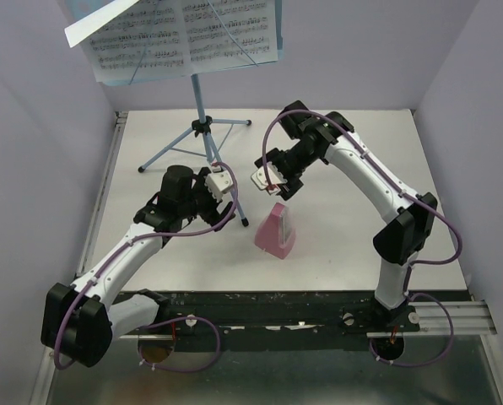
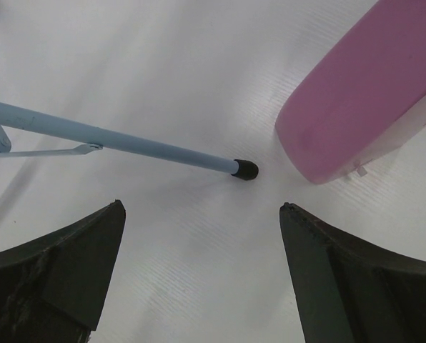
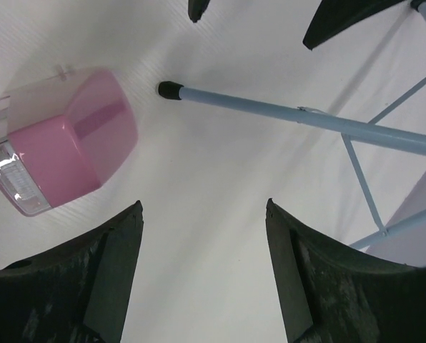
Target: Pack up the instrument practice props
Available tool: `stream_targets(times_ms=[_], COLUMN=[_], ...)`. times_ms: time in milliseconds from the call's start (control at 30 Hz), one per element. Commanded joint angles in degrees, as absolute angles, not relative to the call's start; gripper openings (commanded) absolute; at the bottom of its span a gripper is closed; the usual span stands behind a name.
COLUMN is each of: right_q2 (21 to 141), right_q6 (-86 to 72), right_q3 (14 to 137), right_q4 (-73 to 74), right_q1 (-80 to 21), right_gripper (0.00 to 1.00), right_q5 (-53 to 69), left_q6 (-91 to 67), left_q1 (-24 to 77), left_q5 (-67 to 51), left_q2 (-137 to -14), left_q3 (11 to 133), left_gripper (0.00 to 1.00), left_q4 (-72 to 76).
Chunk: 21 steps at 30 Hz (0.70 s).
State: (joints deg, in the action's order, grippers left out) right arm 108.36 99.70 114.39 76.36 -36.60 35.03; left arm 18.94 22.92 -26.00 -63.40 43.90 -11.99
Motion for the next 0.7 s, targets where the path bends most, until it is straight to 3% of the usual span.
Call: stream_targets(times_ms=[0,233,667], right_q2=[108.64,100.03,100.11], right_q6=[95.54,103.62,104.94], right_q3=[115.76,102.22,102.39], right_q4=[98.17,98.17,98.26], right_q1=[-35.33,-35.24,-38.84], right_gripper=[0.76,0.79,0.86], right_q5=[31.99,30.14,35.77], left_q6=[18.81,18.81,18.02], left_q1=[22.50,22.41,22.33], left_q5=[-25.14,-26.10,-26.46], left_q2=[-62.23,-63.81,-63.72], left_q3=[42.89,44.12,43.07], left_gripper=[0.99,0.99,0.99], left_q4=[-12.04,-11.34,-10.98])
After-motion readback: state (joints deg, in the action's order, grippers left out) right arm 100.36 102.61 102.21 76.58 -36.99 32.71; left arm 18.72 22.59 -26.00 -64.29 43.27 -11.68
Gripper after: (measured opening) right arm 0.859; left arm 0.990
